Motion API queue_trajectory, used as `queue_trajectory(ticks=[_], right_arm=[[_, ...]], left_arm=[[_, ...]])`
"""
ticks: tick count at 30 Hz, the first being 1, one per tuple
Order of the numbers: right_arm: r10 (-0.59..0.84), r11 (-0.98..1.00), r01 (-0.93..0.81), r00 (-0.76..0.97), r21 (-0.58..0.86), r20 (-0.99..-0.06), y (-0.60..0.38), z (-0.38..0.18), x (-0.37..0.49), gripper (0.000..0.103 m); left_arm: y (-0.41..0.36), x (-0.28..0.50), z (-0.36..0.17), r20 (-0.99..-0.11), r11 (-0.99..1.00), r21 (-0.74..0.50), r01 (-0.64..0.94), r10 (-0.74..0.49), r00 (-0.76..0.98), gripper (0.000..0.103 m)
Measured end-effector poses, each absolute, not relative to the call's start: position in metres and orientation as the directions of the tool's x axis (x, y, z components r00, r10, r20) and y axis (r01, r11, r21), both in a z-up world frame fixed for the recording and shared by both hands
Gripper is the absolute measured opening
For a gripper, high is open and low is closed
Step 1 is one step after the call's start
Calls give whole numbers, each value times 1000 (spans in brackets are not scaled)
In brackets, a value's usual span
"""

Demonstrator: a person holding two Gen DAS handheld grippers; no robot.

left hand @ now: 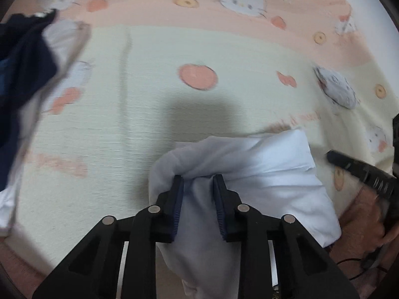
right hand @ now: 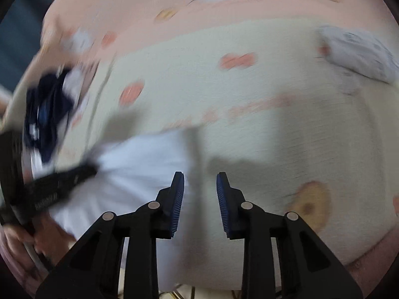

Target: Fold clothes

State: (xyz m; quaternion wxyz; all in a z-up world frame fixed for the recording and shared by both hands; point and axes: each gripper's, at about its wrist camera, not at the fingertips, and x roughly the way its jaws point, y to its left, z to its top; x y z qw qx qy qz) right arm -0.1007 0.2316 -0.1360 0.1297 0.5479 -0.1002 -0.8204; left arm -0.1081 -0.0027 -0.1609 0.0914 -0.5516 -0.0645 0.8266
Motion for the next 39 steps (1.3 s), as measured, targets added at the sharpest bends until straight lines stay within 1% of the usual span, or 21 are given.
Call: queue_trajectory(ticks=[3,6,9,11,12,13,14,15,16,18,20,22,23,25,27,29,31,34,36,38,39], right_arm=[[-344,-935,61,-384,349,-857,240,-133,-110,31],[-359,-933,156,-363,324,-860,218,-132,-113,31],[-344,-924,289,-344,250,-874,179,-137,-114,32],[-331,-919,327,-331,221,-884,167,-146,-115,32],[-311,-920,335,-317,201,-896,163,-155,-115,32],[-301,-923,333,-308,194,-903,163,-161,-116,32],[-308,-923,325,-308,205,-900,167,-164,-117,32],[-306,-927,309,-303,211,-903,171,-164,-117,32],[-297,-934,291,-299,209,-907,176,-164,-118,32],[-180,-969,218,-305,116,-935,189,-168,-123,31],[-147,-981,167,-318,98,-937,212,-170,-126,31],[-195,-980,93,-329,173,-924,234,-163,-128,32],[-233,-972,85,-348,217,-908,238,-158,-126,34],[-300,-954,106,-384,281,-874,234,-147,-121,34],[-340,-939,185,-388,289,-857,211,-142,-115,35],[-340,-933,246,-365,262,-867,188,-150,-112,35],[-335,-923,305,-343,234,-878,166,-157,-110,35],[-296,-927,330,-352,178,-888,156,-158,-108,35],[-294,-931,315,-344,186,-892,163,-159,-112,35],[-273,-942,287,-347,176,-897,170,-164,-113,34],[-261,-948,270,-349,170,-900,174,-167,-114,35]], left_arm=[[8,-108,-137,-864,-960,-245,-137,280,-419,29],[29,-116,-122,-844,-955,-219,-198,287,-453,29],[30,-132,-133,-857,-950,-258,-173,308,-412,29],[27,-135,-149,-865,-945,-293,-146,327,-382,29],[25,-131,-159,-877,-950,-285,-130,313,-364,29],[23,-128,-169,-889,-954,-277,-115,299,-347,29],[19,-124,-175,-892,-955,-278,-105,297,-342,27],[14,-121,-175,-885,-951,-291,-101,308,-350,24],[9,-120,-173,-886,-952,-294,-88,306,-347,24],[1,-121,-169,-891,-957,-287,-54,287,-352,25],[-3,-120,-163,-887,-958,-285,-29,275,-372,27],[0,-115,-153,-863,-951,-306,-51,299,-407,27],[7,-112,-147,-847,-945,-318,-81,322,-423,27],[18,-110,-145,-838,-938,-325,-118,344,-424,31],[29,-109,-147,-840,-935,-325,-144,355,-410,33],[39,-109,-149,-844,-931,-327,-164,366,-393,33],[41,-113,-153,-852,-930,-329,-163,367,-374,33],[49,-127,-146,-845,-933,-314,-179,360,-396,33],[47,-137,-152,-862,-943,-305,-132,333,-383,37],[35,-143,-166,-898,-962,-270,-30,263,-353,36],[29,-144,-171,-903,-962,-274,12,253,-348,34]])
